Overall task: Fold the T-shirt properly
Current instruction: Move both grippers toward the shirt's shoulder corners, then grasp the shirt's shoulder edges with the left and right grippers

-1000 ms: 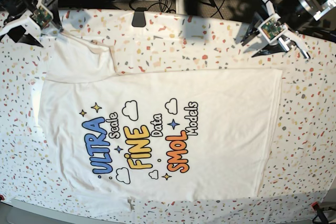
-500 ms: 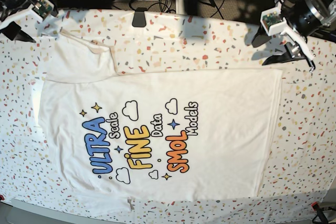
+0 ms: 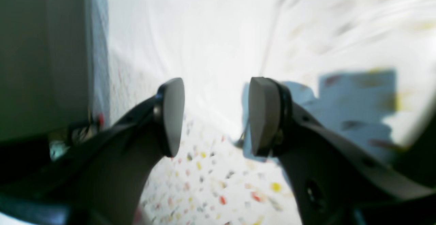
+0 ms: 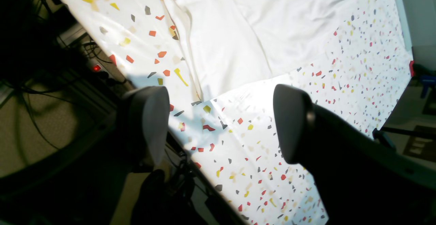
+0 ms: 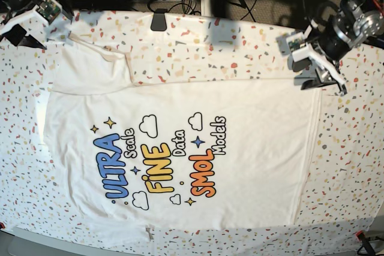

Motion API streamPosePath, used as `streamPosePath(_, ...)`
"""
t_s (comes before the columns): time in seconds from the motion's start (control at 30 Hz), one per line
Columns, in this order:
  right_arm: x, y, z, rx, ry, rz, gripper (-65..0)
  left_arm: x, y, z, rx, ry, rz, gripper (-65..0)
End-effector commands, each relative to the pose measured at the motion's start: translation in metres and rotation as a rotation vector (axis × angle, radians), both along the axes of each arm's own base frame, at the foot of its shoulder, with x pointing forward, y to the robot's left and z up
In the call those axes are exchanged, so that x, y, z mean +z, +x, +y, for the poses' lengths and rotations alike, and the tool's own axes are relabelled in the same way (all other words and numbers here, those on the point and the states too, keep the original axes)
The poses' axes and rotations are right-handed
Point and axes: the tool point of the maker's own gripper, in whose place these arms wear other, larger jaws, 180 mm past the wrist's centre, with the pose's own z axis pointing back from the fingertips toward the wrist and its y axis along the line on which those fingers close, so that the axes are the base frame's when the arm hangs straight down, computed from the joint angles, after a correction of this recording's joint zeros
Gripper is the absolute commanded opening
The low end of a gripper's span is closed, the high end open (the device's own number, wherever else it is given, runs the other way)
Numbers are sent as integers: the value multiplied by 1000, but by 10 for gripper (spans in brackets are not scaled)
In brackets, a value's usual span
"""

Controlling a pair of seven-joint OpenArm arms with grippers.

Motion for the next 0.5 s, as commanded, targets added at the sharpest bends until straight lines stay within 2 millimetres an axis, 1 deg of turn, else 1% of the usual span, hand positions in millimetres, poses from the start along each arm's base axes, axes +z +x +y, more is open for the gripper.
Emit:
streamPosePath(0.0,6,2,3,12,3,-19,-181,5,11,7,2,18,-29,-359)
streamPosePath(0.17,6,2,3,12,3,-19,-181,-39,12,13,-19,78,71,-360)
streamPosePath(0.23,6,2,3,12,3,-19,-181,-54,13,18,-31,127,101,-360)
streamPosePath(0.37,6,2,3,12,3,-19,-181,-68,19,37,-78,296,110,-360)
streamPosePath(0.47,6,2,3,12,3,-19,-181,-73,20,39,-98,324,123,-360)
